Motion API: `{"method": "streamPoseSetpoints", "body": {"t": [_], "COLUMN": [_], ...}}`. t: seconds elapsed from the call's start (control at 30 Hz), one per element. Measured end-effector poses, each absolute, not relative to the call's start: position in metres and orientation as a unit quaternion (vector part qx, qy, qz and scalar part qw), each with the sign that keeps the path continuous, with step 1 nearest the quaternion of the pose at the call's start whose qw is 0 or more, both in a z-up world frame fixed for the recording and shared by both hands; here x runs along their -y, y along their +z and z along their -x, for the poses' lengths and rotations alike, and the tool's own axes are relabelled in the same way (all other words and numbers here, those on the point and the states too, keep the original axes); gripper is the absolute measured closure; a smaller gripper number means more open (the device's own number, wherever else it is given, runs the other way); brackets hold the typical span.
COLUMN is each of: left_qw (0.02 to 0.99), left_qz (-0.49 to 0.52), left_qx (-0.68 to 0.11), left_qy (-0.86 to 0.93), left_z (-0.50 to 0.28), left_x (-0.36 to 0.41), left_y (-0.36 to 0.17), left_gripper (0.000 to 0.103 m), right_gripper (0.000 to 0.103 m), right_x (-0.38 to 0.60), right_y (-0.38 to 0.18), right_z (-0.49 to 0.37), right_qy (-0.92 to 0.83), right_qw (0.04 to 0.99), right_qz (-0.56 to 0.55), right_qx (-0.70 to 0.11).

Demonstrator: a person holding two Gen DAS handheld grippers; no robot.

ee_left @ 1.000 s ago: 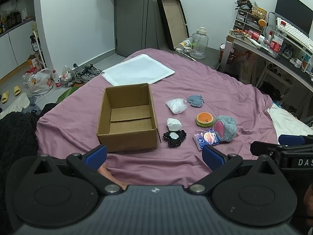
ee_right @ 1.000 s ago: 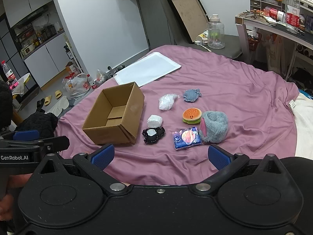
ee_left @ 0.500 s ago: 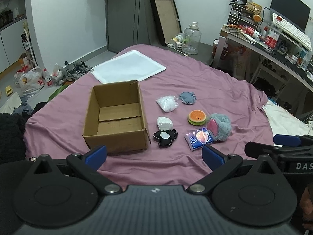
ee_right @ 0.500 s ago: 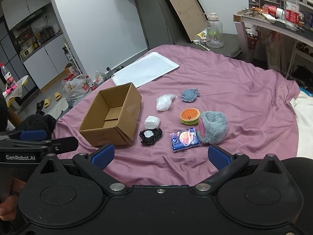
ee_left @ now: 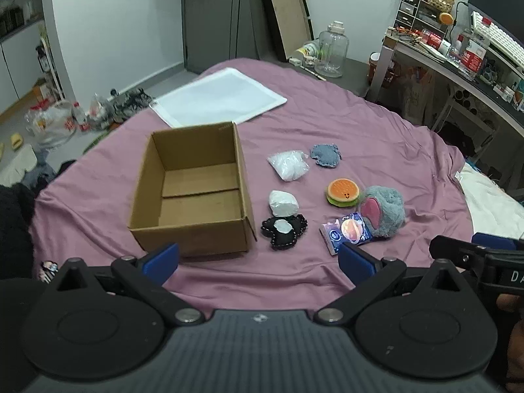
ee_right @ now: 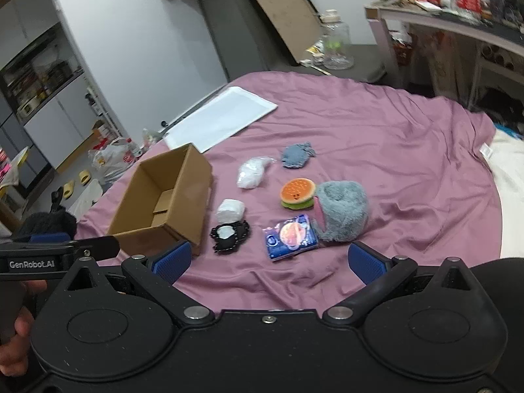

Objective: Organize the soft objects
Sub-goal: 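Move both tools toward the soft objects beside the cardboard box, then lower the left tool onto the grey fluffy plush and close it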

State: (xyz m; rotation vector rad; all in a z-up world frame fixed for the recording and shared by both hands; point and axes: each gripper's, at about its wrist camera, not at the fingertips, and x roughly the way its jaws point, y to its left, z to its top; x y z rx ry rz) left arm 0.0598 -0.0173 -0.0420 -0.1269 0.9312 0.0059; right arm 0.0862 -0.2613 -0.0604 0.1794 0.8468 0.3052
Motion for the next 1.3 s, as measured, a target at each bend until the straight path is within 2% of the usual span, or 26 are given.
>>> {"method": "streamPoseSetpoints", "body": {"t": [0.33, 0.73, 1.3], "left_qw": [0.898, 0.889, 0.875], "left_qz": [0.082, 0.075, 0.070], "left_qx": [-0.433, -0.450, -0.473], "left_qy": [-0.007, -0.033, -0.072], "left_z": [-0.084, -0.117, -0.170], "left_x": [0.022, 0.041, 0.094], "left_y": [-0.054, -0.081, -0.111], "left_gripper": [0.001, 0.005, 0.028], "right_gripper": [0.001, 0.015, 0.031], "right_x": [0.280, 0.297, 0.325], "right_y": [-0.082, -0.116, -0.140], "right_z": [-0.106, -0.136, -0.173], "right_qy": [0.122, 0.098, 0.076], "right_qw": [0.899, 0.880, 0.869], "right_qz": [-0.123, -0.172, -0.251], "right_qx": [-0.402, -0.431, -0.420]}}
